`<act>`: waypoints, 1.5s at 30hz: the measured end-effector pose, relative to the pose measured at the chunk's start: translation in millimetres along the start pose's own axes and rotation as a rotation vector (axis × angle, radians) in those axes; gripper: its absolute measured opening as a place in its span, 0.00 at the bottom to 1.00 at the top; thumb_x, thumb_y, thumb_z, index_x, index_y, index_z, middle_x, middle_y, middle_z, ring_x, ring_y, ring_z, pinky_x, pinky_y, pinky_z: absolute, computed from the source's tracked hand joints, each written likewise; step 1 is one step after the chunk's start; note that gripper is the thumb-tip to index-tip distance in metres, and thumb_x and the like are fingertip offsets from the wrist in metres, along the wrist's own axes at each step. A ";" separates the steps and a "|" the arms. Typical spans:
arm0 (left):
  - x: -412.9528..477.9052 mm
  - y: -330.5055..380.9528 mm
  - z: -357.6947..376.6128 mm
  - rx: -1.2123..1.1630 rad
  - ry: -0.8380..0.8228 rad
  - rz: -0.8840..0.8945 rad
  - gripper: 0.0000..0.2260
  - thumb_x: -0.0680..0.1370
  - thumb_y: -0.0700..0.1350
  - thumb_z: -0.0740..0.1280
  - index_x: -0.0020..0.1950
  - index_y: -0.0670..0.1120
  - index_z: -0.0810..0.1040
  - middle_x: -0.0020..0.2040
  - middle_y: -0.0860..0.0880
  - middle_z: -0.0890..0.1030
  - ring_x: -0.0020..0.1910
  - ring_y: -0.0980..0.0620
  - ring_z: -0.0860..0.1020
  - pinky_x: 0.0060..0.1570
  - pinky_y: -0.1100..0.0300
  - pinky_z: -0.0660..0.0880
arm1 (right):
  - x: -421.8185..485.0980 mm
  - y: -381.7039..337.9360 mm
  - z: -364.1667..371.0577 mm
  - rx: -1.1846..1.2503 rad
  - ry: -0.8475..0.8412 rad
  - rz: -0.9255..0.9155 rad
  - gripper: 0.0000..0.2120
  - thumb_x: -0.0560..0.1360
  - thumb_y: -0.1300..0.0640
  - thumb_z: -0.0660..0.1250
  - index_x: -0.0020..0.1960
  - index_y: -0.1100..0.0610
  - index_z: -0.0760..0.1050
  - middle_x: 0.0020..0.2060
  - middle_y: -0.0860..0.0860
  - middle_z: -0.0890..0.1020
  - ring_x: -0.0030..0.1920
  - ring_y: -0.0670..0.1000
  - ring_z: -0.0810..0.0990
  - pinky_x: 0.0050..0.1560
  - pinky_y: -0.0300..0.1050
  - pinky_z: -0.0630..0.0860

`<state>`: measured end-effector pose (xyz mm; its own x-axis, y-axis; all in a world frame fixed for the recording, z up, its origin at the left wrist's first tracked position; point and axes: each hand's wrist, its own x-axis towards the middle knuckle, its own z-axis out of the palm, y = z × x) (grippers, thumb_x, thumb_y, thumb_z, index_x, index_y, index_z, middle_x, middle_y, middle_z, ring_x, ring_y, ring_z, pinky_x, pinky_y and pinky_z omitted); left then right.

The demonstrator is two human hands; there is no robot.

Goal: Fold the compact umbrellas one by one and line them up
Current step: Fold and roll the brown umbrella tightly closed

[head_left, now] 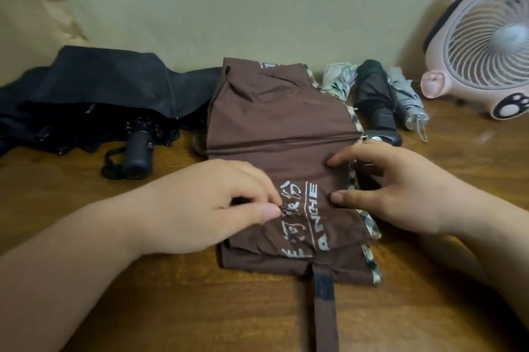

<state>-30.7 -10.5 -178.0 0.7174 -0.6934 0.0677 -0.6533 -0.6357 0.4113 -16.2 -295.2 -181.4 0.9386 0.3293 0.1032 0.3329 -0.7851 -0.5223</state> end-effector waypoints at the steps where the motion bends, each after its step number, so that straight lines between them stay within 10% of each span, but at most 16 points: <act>1: 2.5 0.8 5.4 0.023 0.075 0.028 0.05 0.81 0.54 0.67 0.51 0.59 0.83 0.65 0.64 0.78 0.67 0.69 0.70 0.68 0.73 0.62 | -0.3 -1.6 0.4 -0.007 0.009 0.002 0.26 0.63 0.35 0.74 0.58 0.41 0.80 0.56 0.40 0.79 0.58 0.40 0.78 0.65 0.44 0.74; 7: 13.9 4.6 16.4 0.215 -0.119 0.034 0.31 0.79 0.67 0.61 0.81 0.66 0.55 0.81 0.70 0.48 0.76 0.72 0.34 0.76 0.65 0.31 | -0.8 -7.4 4.9 0.045 0.215 0.067 0.10 0.70 0.41 0.73 0.38 0.47 0.81 0.32 0.39 0.82 0.36 0.40 0.80 0.37 0.36 0.72; 16: 17.4 8.9 16.5 0.119 -0.042 0.041 0.26 0.81 0.69 0.43 0.67 0.70 0.77 0.82 0.67 0.50 0.79 0.66 0.34 0.77 0.55 0.30 | 4.7 -9.1 13.1 0.012 0.253 0.143 0.09 0.71 0.55 0.78 0.39 0.44 0.79 0.34 0.45 0.80 0.36 0.43 0.78 0.34 0.33 0.72; 22: 16.2 6.0 16.9 0.297 -0.113 -0.083 0.32 0.78 0.72 0.54 0.79 0.73 0.45 0.80 0.66 0.33 0.75 0.65 0.24 0.76 0.55 0.27 | 5.0 -8.1 11.9 -0.019 0.189 0.170 0.09 0.73 0.58 0.75 0.39 0.45 0.80 0.34 0.46 0.82 0.34 0.45 0.79 0.35 0.37 0.74; 28: 16.1 5.5 20.9 0.356 -0.155 -0.100 0.35 0.73 0.79 0.49 0.79 0.72 0.51 0.81 0.63 0.32 0.74 0.60 0.22 0.77 0.48 0.28 | -12.2 -21.7 -3.6 -0.127 0.248 0.086 0.06 0.72 0.48 0.76 0.42 0.47 0.81 0.31 0.45 0.82 0.32 0.43 0.79 0.36 0.42 0.75; 35: 18.3 6.5 21.7 0.347 -0.188 -0.108 0.34 0.73 0.78 0.44 0.79 0.73 0.49 0.81 0.62 0.31 0.74 0.59 0.21 0.77 0.47 0.27 | -38.8 -54.0 -20.9 0.306 -0.190 0.267 0.12 0.71 0.50 0.77 0.53 0.47 0.82 0.32 0.55 0.86 0.29 0.52 0.84 0.34 0.37 0.76; 45: 18.3 0.0 25.3 0.360 -0.189 -0.084 0.36 0.71 0.79 0.42 0.79 0.73 0.46 0.81 0.61 0.33 0.76 0.57 0.23 0.78 0.46 0.29 | -86.8 -48.3 19.6 0.488 0.102 0.355 0.07 0.71 0.63 0.78 0.44 0.53 0.85 0.31 0.54 0.84 0.24 0.49 0.74 0.25 0.37 0.70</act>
<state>-23.7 -31.8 -199.7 0.7367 -0.6629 -0.1339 -0.6614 -0.7475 0.0615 -115.6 -275.6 -181.7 0.9965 0.0208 -0.0806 -0.0595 -0.4992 -0.8644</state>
